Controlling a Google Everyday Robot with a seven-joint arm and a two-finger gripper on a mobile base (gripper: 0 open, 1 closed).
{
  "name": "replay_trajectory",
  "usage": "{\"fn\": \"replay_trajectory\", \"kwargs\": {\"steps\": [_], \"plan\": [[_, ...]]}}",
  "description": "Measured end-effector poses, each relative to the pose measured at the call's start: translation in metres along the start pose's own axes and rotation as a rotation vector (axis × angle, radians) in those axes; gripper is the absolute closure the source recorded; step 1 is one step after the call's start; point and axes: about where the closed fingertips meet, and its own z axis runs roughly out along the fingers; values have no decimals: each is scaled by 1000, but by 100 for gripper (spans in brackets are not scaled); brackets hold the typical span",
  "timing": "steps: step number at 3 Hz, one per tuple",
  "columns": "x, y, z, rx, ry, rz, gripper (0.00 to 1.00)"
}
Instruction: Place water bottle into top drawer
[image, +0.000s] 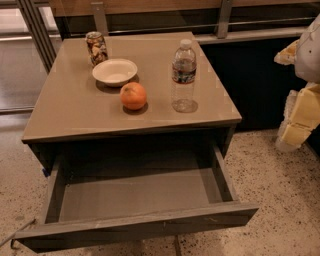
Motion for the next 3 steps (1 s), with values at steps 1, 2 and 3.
{"fn": "replay_trajectory", "kwargs": {"steps": [1,2,3], "plan": [[0,0,0,0,0,0,0],[-19,-34,6,46,-68,-18,0],[-37,-72,11,80,-144,-21,0]]}}
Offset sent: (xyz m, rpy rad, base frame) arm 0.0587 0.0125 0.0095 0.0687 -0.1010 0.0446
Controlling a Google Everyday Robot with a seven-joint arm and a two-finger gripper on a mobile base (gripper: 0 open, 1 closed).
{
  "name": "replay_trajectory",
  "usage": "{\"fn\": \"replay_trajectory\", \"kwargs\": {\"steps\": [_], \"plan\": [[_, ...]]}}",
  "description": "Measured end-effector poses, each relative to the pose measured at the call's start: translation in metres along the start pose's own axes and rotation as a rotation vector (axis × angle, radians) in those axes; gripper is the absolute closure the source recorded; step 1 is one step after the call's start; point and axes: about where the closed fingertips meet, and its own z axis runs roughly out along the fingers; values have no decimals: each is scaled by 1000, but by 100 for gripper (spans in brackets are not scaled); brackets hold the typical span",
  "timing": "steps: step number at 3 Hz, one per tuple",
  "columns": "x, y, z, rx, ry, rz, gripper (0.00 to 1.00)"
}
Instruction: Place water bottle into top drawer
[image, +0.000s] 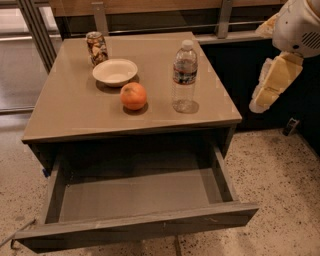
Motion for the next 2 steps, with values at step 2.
{"fn": "replay_trajectory", "kwargs": {"steps": [2], "plan": [[-58,-75,41,-25,-262,61,0]]}}
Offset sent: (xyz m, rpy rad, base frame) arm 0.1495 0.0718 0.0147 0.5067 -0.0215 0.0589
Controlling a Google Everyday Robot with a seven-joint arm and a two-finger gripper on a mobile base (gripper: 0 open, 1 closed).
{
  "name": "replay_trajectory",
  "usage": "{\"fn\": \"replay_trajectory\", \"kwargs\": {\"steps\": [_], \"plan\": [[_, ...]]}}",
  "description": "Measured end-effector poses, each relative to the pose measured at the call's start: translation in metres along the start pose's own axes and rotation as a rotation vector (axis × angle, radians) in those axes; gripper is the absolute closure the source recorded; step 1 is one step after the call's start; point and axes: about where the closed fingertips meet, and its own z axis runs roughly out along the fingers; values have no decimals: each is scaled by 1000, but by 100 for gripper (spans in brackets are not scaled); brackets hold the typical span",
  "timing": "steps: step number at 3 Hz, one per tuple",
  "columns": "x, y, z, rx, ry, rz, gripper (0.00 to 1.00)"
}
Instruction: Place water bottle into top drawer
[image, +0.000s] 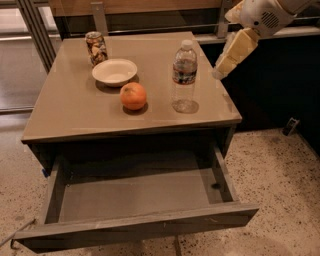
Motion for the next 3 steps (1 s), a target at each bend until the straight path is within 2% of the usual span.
{"fn": "replay_trajectory", "kwargs": {"steps": [1,2,3], "plan": [[-17,-17,25,-49,-121,62,0],[-26,-24,45,-95,-196,111,0],[-29,-23,61,-131,-230,140,0]]}}
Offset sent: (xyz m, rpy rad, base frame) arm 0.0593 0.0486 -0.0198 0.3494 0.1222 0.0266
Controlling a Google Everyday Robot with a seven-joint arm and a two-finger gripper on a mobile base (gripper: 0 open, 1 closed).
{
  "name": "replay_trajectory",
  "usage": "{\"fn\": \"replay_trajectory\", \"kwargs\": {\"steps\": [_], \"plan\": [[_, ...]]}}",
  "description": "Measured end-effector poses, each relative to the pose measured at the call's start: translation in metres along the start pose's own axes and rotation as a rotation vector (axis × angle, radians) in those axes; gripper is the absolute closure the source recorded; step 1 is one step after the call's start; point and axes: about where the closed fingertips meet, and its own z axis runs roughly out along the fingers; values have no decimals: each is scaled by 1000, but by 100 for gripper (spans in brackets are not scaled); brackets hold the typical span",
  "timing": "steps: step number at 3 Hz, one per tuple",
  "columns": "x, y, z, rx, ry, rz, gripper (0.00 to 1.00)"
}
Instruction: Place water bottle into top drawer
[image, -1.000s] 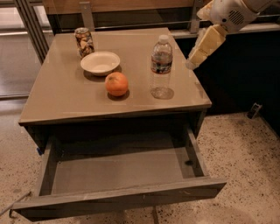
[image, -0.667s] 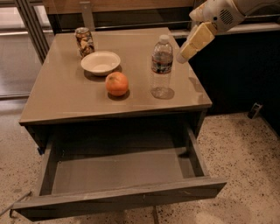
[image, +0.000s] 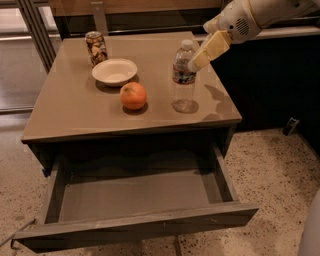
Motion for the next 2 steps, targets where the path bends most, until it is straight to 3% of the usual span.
{"fn": "replay_trajectory", "kwargs": {"steps": [2], "plan": [[10,5,29,-25,-18,8,0]]}}
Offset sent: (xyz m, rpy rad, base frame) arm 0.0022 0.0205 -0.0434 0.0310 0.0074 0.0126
